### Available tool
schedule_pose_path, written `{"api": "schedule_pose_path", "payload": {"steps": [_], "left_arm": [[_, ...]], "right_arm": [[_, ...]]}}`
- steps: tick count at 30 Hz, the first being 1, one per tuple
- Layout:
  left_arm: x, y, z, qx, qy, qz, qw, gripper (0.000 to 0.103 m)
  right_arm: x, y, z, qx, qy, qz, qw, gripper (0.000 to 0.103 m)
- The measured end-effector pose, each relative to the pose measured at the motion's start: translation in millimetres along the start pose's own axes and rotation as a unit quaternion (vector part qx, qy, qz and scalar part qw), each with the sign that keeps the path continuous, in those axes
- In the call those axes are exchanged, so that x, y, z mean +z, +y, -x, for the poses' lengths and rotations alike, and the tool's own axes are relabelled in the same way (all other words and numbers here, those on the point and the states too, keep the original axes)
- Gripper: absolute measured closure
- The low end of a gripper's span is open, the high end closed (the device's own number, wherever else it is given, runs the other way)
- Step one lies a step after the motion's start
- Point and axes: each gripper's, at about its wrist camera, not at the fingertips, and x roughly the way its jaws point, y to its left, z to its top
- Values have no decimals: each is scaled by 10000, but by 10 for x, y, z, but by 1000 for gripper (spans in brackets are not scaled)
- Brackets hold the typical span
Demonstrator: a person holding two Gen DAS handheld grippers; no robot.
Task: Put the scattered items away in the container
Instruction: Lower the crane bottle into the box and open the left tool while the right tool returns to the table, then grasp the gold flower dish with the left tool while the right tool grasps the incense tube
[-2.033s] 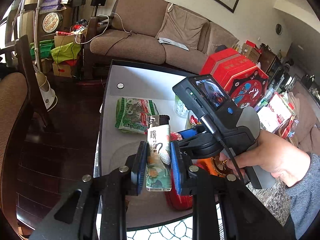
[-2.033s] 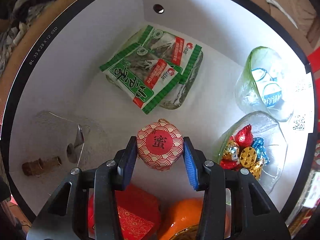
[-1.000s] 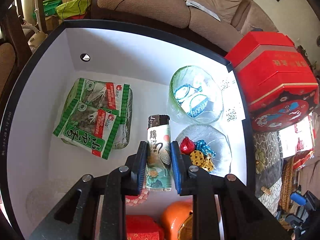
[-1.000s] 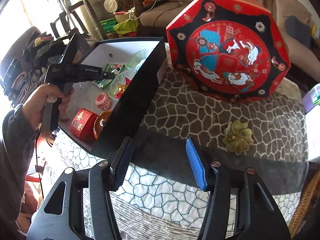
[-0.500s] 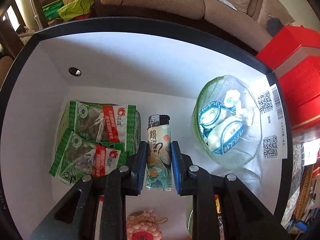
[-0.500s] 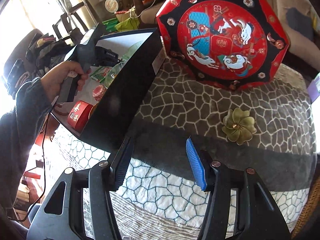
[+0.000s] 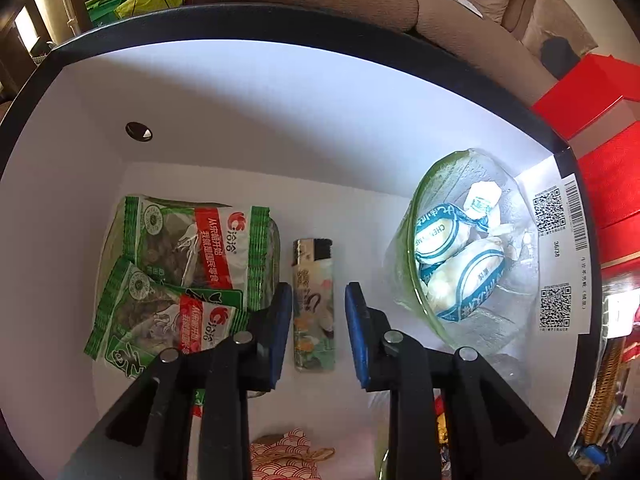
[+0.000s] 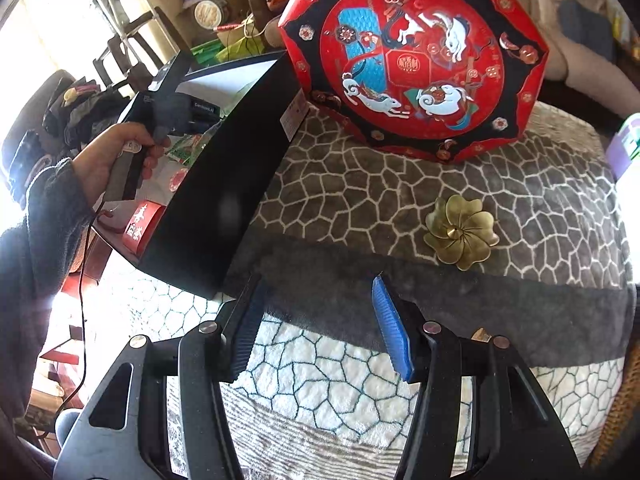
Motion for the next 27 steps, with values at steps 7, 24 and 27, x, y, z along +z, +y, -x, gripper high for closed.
{"api": "schedule_pose_path", "payload": {"steps": [7, 24, 27], "left_arm": [[-344, 65, 693, 9, -534, -105, 9985, 61], [-2222, -2051, 1002, -1493, -823, -1488, 9741, 51], [-2246, -2438, 712, -1504, -742, -1436, 9753, 51]], "right_arm": [[-82, -67, 373, -230, -236, -25, 9995, 52], [-1083, -1297, 829, -1358, -387, -503, 9887, 59], [-1162, -1472, 694, -1136, -390, -587, 9910, 59]]}}
